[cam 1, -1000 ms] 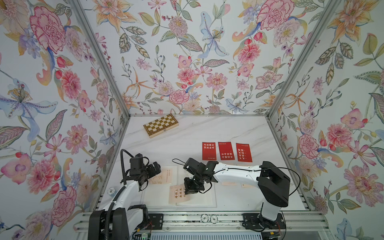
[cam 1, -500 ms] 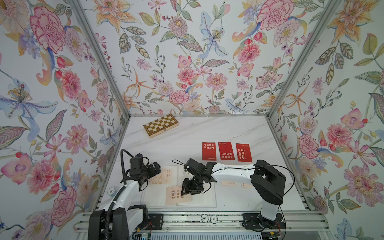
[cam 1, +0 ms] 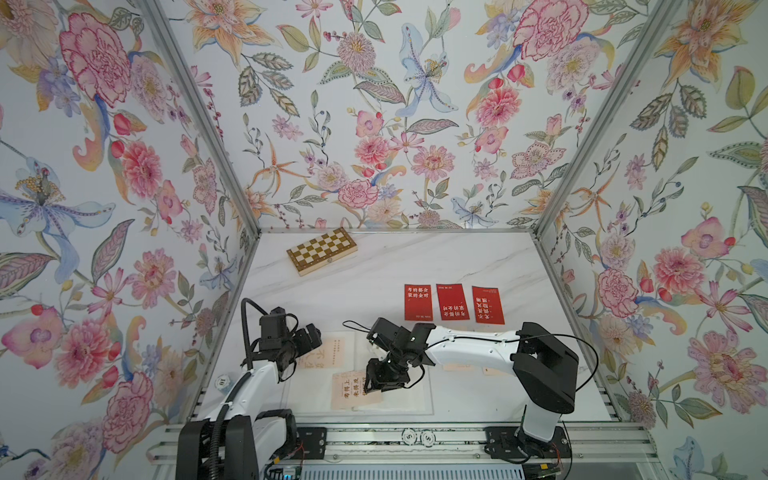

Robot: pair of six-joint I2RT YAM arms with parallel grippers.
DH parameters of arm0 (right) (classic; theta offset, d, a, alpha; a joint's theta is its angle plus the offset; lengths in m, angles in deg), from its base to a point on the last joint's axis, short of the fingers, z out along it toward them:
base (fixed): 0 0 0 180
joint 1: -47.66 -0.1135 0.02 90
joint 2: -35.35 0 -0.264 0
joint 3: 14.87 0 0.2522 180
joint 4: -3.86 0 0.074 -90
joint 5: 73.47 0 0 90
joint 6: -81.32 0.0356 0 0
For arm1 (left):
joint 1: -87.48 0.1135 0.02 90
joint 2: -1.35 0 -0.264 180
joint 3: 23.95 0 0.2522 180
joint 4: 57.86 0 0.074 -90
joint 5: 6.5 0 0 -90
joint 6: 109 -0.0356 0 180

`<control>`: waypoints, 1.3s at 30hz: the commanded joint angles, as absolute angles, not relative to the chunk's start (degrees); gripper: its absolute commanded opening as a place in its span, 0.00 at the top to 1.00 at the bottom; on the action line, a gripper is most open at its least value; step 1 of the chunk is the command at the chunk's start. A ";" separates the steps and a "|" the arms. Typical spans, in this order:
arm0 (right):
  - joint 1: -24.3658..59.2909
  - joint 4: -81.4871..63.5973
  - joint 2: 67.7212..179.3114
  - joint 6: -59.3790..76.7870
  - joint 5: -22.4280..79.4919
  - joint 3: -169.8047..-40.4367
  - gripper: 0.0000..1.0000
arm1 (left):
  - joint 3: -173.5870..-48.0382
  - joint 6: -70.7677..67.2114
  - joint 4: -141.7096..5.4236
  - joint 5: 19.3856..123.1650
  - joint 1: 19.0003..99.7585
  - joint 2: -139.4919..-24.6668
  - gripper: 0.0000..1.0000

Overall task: Place the photos into the photo albums
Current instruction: Insert the photo into the photo album.

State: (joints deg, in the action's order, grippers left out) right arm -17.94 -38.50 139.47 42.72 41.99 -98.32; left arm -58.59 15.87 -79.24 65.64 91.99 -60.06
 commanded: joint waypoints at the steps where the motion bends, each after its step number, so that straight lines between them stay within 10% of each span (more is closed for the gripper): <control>1: -18.63 -44.36 139.19 40.45 38.90 -101.32 0.53 | -57.80 15.33 -82.81 64.61 92.40 -60.51 0.03; 39: -20.80 -45.06 155.37 36.39 47.33 -118.71 0.57 | -57.51 15.27 -82.24 64.17 91.79 -60.16 0.04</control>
